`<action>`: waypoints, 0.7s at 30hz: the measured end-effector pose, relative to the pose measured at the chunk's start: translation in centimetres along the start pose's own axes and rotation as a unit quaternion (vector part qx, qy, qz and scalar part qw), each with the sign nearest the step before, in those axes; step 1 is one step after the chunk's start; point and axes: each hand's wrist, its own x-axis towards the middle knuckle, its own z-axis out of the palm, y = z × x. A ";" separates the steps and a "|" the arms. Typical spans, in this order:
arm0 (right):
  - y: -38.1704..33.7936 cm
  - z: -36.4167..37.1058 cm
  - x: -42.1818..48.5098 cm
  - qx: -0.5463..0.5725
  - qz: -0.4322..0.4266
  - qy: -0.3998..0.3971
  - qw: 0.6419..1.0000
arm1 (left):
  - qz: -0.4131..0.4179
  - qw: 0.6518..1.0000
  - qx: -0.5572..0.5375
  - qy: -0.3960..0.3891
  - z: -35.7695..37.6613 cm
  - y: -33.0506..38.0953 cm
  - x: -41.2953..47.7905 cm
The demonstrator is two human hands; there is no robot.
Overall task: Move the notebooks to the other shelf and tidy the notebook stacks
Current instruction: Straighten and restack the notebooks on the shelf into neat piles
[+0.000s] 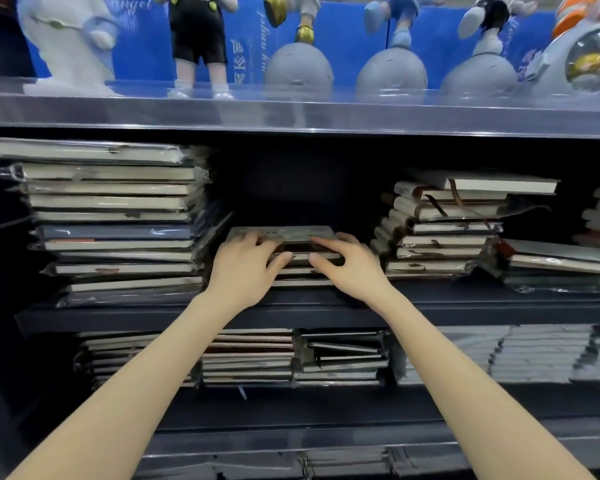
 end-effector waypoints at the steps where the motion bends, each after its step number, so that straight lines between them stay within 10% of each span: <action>1: 0.2 -0.3 -0.7 0.018 -0.004 0.007 1.000 | 0.001 1.000 0.001 0.000 -0.1 0.2 -0.2; 11: 10.1 -7.7 -11.2 0.009 0.073 0.356 0.932 | 0.212 0.952 -0.124 0.184 0.5 11.1 -3.1; 21: 23.5 -21.2 -11.0 -0.081 0.327 0.353 0.873 | 0.270 0.945 -0.144 0.111 5.5 24.7 0.6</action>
